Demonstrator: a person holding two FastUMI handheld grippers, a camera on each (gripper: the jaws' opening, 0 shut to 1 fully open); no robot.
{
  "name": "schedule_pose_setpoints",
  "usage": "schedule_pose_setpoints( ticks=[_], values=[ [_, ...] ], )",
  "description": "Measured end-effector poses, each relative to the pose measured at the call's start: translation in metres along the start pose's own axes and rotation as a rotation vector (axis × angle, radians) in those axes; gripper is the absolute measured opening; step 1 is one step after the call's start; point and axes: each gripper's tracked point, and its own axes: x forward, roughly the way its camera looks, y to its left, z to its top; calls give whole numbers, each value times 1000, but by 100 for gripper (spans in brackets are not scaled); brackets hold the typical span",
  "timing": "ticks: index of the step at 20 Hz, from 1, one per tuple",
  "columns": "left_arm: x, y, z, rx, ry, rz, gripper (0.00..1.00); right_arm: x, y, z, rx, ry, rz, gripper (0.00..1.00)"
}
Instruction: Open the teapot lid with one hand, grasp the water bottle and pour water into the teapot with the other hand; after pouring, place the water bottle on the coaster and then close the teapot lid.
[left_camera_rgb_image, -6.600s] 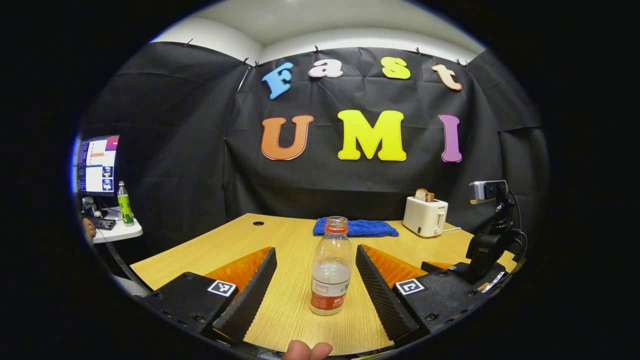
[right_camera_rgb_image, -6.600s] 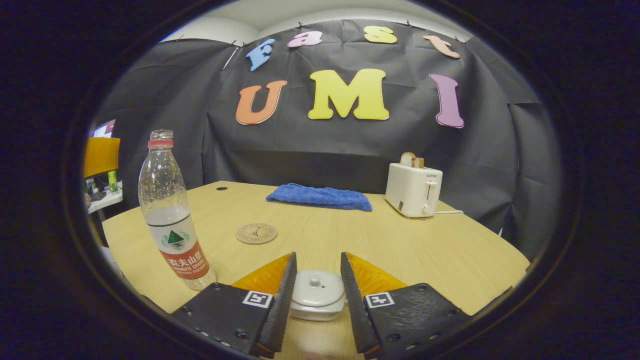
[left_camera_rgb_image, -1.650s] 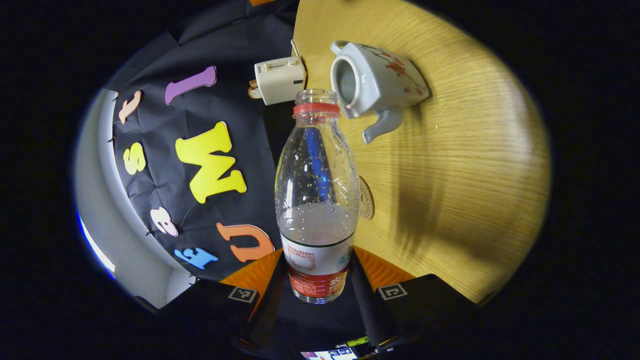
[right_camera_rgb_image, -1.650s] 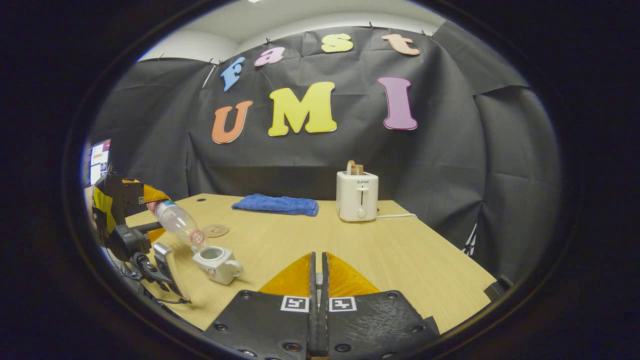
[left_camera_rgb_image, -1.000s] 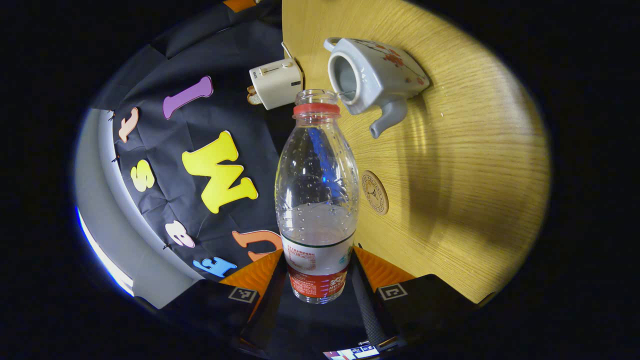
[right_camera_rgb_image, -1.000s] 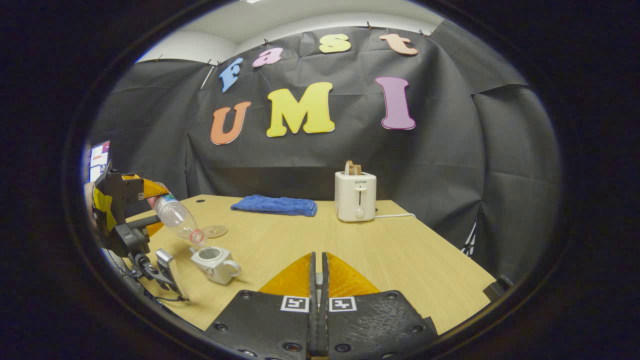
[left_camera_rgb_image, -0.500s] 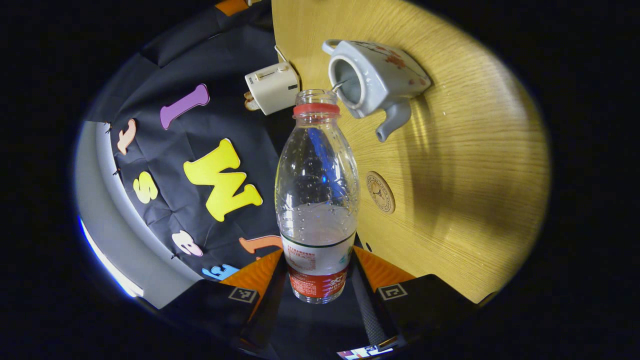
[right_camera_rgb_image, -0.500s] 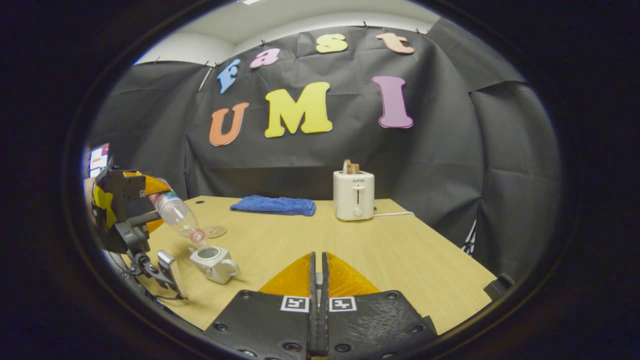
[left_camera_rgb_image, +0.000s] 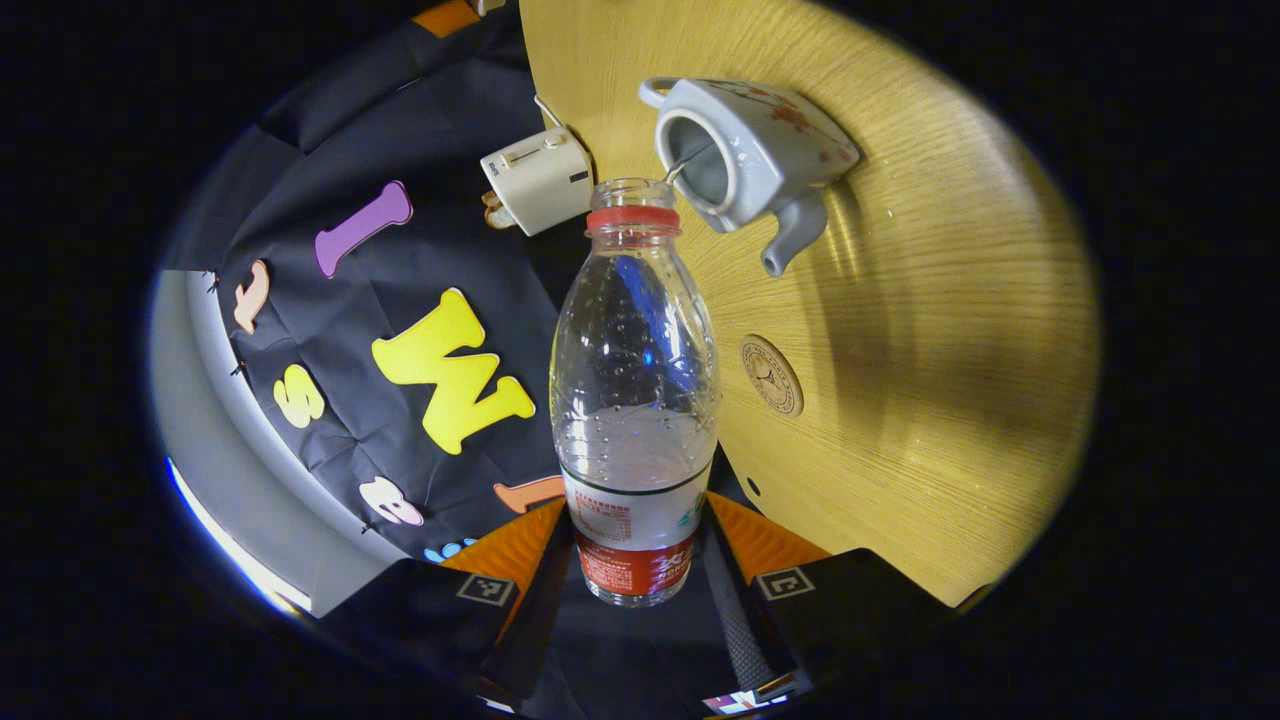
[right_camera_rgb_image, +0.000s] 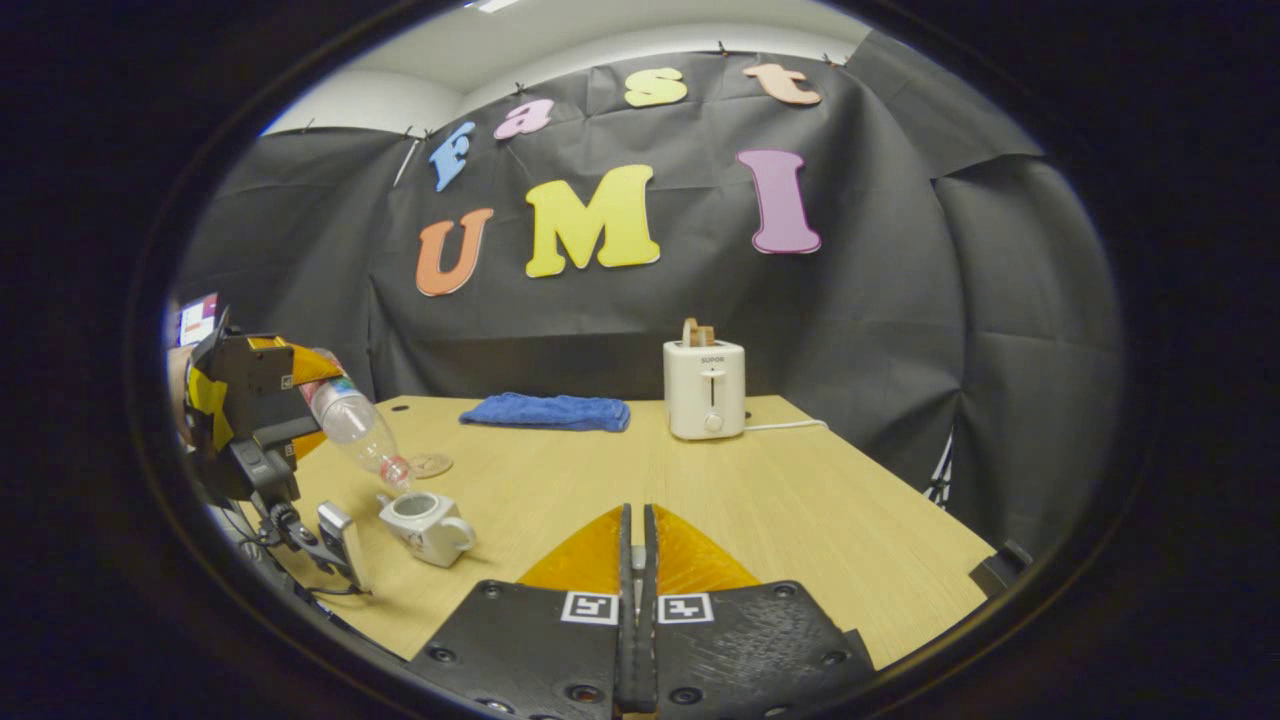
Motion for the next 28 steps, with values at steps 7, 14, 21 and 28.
schedule_pose_setpoints(
  ticks=[7, 14, 21, 28],
  values=[
    [3, 7, -10, 29, 17, 3, 72, -1, -3, -2, 13, 2, 4, 0],
    [0, 10, -7, 56, 6, 10, 72, -3, -1, 0, 8, -3, 4, 0],
    [1, 9, -7, 55, 4, 7, 72, -4, -1, 1, 5, -6, -1, 0],
    [6, -28, -3, -99, -9, -126, 72, -6, -3, 1, 4, -5, -10, 0]
  ],
)
